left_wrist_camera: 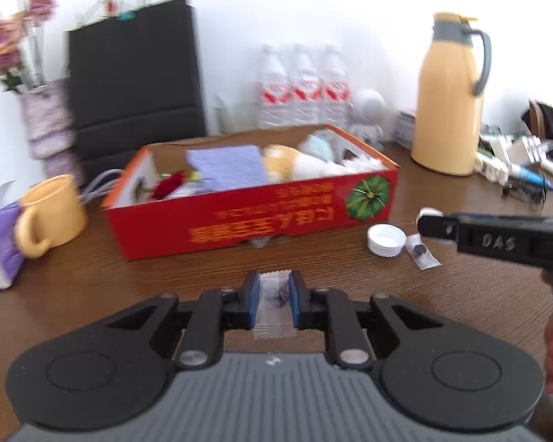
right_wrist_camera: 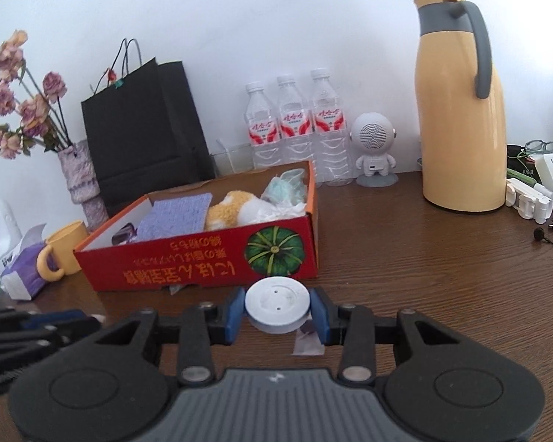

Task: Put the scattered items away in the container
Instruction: 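Carry the cap and packet into the box and open both tools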

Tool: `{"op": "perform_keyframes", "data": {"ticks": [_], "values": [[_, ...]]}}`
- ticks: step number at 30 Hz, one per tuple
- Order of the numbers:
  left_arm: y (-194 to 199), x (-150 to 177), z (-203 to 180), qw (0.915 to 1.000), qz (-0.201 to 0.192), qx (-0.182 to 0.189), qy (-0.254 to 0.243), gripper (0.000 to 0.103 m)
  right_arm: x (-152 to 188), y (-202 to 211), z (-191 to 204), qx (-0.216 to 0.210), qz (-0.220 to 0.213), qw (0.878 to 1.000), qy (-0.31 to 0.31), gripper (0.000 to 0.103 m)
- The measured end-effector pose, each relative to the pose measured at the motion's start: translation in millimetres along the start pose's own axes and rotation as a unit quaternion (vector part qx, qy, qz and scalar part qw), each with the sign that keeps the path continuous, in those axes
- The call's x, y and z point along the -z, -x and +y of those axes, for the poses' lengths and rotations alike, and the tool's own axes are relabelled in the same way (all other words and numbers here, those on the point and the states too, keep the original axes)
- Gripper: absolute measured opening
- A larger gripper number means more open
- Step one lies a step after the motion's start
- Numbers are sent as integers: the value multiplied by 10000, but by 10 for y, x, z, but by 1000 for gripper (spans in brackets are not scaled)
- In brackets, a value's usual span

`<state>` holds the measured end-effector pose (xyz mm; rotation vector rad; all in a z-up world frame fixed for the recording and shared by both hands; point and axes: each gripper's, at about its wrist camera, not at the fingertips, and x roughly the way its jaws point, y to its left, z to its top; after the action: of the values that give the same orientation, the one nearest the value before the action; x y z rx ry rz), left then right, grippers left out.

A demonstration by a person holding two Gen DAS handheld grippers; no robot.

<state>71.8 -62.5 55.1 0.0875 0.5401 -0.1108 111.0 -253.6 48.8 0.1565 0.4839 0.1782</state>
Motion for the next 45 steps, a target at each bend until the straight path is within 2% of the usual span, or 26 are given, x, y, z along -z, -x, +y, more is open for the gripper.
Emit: {"op": "perform_keyframes", "data": {"ticks": [5,12,19,26,30,33,38,41,43,45], "values": [[535,165,319,9987,-300,-337,251,18,181,395,507,-195,-34,9994,293,38],[1039,486,419,9976,-399,-146,544,18,550,1101,1078,-77,-221,9974,675,38],[1435,690,415,9968,-517,57,606,18,809,1596,1215,-22,-140,9973,725,38],[1733,673,458,9950,-814,26,574,18,780,1925,1245,40,-375,9970,683,38],[1726,570,532,9939,-925,-8,605,18,627,1926,1222,52,-446,9967,673,38],[1631,372,618,9928,-1030,59,607,18,433,1794,1168,41,-447,9970,637,38],[1298,-195,819,9902,-1318,98,446,18,-129,1359,1014,-96,-407,9979,496,38],[956,-595,955,9903,-1310,295,359,18,-546,1008,881,-253,-419,9979,424,38],[675,-886,1017,9905,-1346,168,212,18,-842,719,752,-333,-336,9985,288,38],[358,-1151,1076,9891,-1457,-130,155,18,-1142,392,611,-457,-160,9988,102,38]]}}
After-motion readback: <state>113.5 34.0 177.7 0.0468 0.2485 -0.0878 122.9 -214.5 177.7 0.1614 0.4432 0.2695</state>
